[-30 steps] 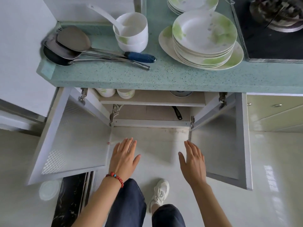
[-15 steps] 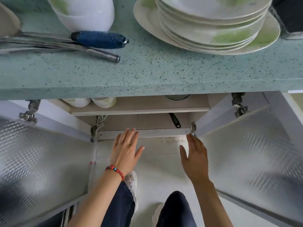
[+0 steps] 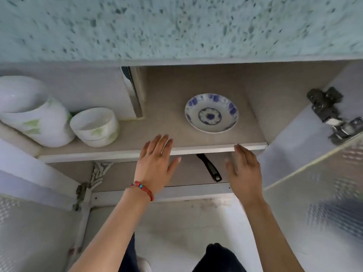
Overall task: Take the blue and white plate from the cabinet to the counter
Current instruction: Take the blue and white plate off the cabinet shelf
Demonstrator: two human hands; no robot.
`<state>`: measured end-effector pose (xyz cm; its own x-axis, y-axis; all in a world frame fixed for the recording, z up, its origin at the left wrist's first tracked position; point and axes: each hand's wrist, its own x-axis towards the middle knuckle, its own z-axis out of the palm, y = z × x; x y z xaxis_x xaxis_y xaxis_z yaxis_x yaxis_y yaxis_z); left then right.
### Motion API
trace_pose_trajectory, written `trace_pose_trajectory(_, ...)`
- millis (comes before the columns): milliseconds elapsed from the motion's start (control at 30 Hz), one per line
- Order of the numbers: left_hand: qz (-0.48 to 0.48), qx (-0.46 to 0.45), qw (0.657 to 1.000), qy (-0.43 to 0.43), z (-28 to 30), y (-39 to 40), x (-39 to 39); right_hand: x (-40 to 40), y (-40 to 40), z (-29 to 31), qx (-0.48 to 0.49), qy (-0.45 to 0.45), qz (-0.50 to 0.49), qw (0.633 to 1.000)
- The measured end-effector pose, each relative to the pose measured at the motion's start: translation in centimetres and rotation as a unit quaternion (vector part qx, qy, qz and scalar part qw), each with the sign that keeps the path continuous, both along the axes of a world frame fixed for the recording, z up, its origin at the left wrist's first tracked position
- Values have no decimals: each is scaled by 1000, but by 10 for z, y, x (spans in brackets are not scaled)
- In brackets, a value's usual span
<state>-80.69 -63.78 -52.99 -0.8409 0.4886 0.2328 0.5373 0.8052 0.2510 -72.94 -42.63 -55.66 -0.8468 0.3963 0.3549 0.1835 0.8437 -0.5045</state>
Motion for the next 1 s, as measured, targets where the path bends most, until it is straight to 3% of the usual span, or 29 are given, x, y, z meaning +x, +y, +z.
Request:
trace_pose_trajectory(233,-19,46,998,30,-27,20,-50,-49,26,-23,-7,65,10,998)
trace_pose_trajectory(433,-3,143,990,6,-26,55,-91,-101,56,-12,-83,117,1,990)
trace_pose_trajectory(567,13,173,984,-38,-33,75,-118,-128,70,-20,-133,78,-72,985)
trace_pose_trajectory(767,44,225,968,-106,-43,91,-141,-146,81,-25,-135,28,-82,987)
trace_pose_trajectory(867,46,278,953,-113,-44,97,-143,-146,82,-24,-132,13,-79,988)
trace_pose_trajectory(1000,46,389,905,-169,-47,102,-143,-143,80,-22,-136,28,-77,987)
